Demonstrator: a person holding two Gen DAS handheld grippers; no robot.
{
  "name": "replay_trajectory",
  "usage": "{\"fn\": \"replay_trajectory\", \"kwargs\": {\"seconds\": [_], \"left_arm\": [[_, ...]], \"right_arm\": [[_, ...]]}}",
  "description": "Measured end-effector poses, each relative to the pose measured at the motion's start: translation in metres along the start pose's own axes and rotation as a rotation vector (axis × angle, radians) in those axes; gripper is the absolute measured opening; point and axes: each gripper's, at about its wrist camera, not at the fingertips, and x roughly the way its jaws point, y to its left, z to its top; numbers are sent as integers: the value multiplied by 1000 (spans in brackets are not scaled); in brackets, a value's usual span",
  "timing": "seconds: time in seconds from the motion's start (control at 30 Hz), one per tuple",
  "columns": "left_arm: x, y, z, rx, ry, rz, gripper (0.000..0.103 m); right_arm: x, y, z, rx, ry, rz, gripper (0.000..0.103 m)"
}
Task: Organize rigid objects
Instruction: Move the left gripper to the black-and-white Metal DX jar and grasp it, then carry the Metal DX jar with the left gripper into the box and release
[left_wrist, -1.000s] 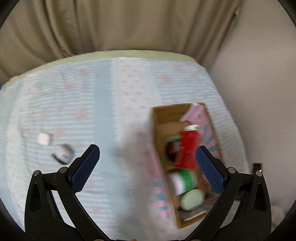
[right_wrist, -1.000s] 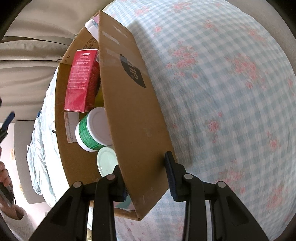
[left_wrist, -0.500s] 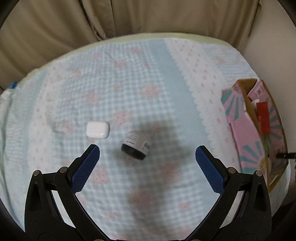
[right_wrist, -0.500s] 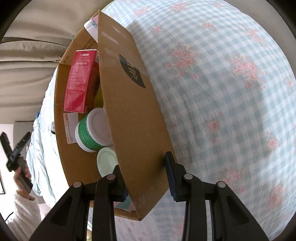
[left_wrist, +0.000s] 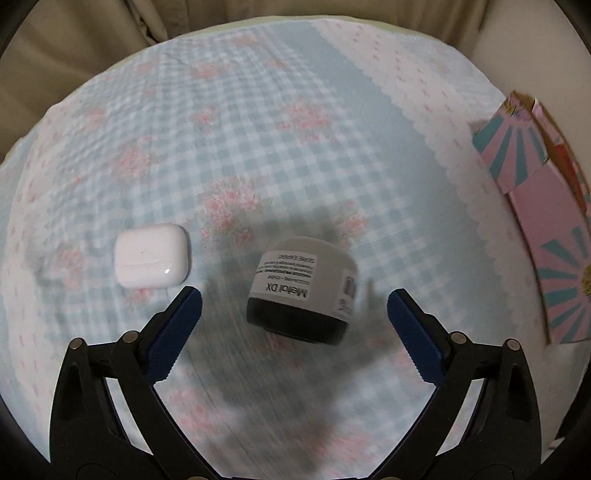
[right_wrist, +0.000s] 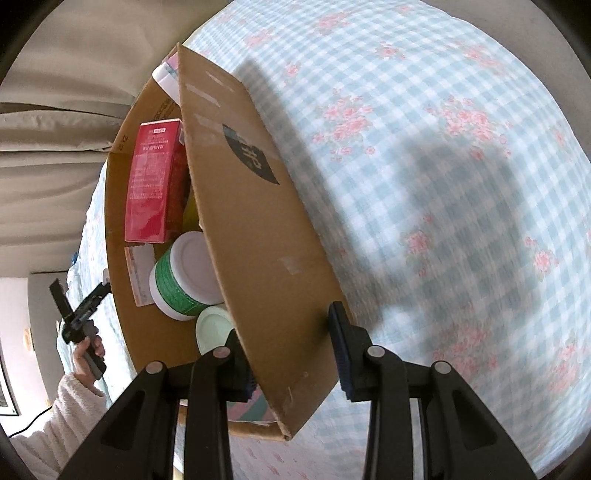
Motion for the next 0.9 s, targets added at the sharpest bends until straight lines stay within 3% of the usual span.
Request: {"fn": "replay_trajectory", "kwargs": {"seconds": [0.23, 0.37, 0.9], "left_arm": [[17, -1, 0, 38, 7, 17, 78], [20, -11, -3, 79, 6, 17, 55], [-3, -20, -2, 36, -4, 38, 54]], "right_arm": [[-3, -1, -7, 19, -21, -5, 31], [-6, -2, -11, 20, -26, -6, 31], [-6, 0, -11, 23, -26, -7, 31]]}}
